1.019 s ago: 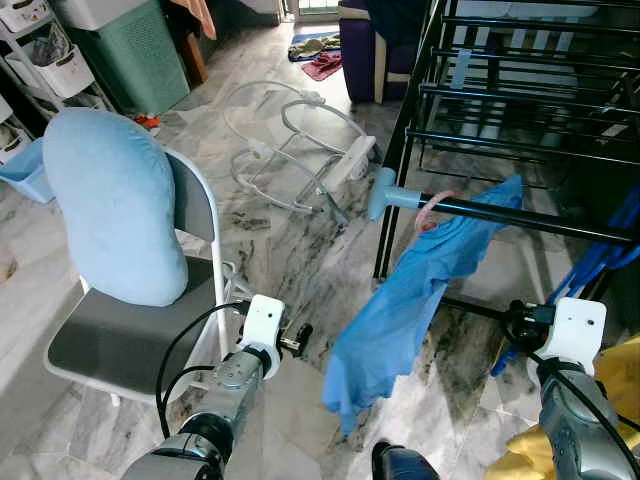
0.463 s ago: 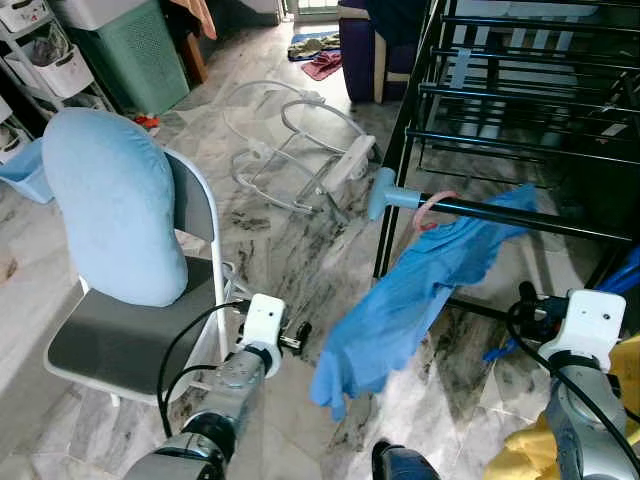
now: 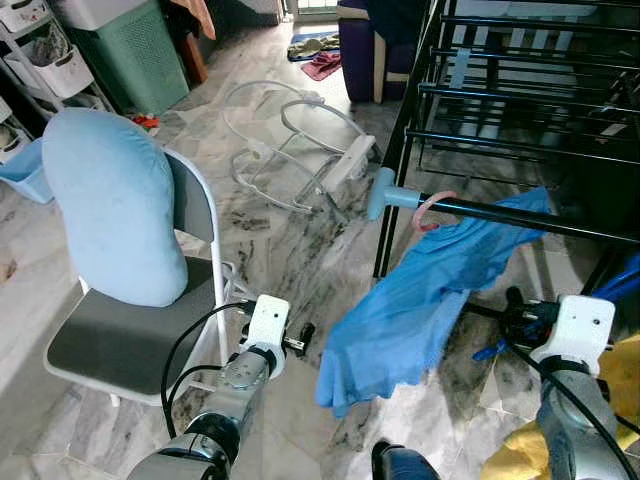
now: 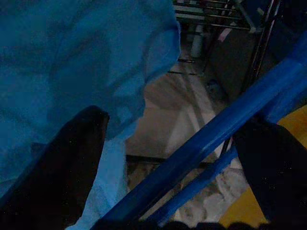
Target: Hang hanger
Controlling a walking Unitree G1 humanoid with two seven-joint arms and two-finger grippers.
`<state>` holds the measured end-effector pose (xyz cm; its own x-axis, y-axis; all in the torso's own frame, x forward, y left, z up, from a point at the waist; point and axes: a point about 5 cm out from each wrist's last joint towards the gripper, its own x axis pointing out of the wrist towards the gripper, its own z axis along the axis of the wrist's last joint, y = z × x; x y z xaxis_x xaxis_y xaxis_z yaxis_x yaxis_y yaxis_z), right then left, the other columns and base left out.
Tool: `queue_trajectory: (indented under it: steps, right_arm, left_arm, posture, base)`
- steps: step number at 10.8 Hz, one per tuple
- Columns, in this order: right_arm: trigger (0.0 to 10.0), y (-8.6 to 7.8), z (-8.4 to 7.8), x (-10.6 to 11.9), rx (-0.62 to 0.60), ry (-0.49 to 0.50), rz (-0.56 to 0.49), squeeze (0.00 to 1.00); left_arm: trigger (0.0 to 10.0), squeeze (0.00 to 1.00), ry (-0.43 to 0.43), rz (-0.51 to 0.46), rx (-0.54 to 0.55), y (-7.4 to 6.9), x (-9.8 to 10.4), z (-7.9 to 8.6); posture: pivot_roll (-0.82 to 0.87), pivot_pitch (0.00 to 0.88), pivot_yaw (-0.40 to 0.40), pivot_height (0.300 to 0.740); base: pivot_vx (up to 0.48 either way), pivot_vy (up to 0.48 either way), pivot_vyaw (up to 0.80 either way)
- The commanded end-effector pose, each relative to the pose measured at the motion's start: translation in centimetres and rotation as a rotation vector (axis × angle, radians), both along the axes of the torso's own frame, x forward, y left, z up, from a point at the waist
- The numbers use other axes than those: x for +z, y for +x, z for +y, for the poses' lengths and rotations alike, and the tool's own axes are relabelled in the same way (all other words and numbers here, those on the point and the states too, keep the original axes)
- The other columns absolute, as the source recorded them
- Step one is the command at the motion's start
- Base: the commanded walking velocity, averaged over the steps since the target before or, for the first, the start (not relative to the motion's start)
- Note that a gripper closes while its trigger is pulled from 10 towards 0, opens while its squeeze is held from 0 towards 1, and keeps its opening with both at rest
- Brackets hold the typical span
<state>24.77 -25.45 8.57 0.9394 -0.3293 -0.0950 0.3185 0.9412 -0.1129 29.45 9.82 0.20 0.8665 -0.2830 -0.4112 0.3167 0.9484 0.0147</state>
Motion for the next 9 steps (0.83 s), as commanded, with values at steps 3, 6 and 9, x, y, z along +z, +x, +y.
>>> queue_trajectory:
  steps: [3,6,9]
  right_arm:
    - [10.0,-0.16,0.11,-0.31,0.012,0.011,0.018,1.0]
    - [10.0,-0.18,-0.01,-0.34,0.013,0.009,0.023,1.0]
    - [10.0,-0.54,0.06,-0.39,-0.007,-0.021,0.005,1.0]
  left_arm:
    - [10.0,0.0,0.025,0.028,0.006,-0.49,-0.63,0.44]
    - [10.0,0.0,0.025,0.029,0.004,-0.52,-0.65,0.33]
    - [10.0,0.0,0.022,0.026,0.001,-0.51,-0.61,0.18]
  posture:
    - [-0.29,0.134,0.112,0.74]
    - [-0.29,0.134,0.109,0.74]
    - [-0.3,0.134,0.108,0.74]
  base:
    - [0.0,0.0,0.0]
    - [0.0,0.0,0.0]
    - [0.0,0.0,0.0]
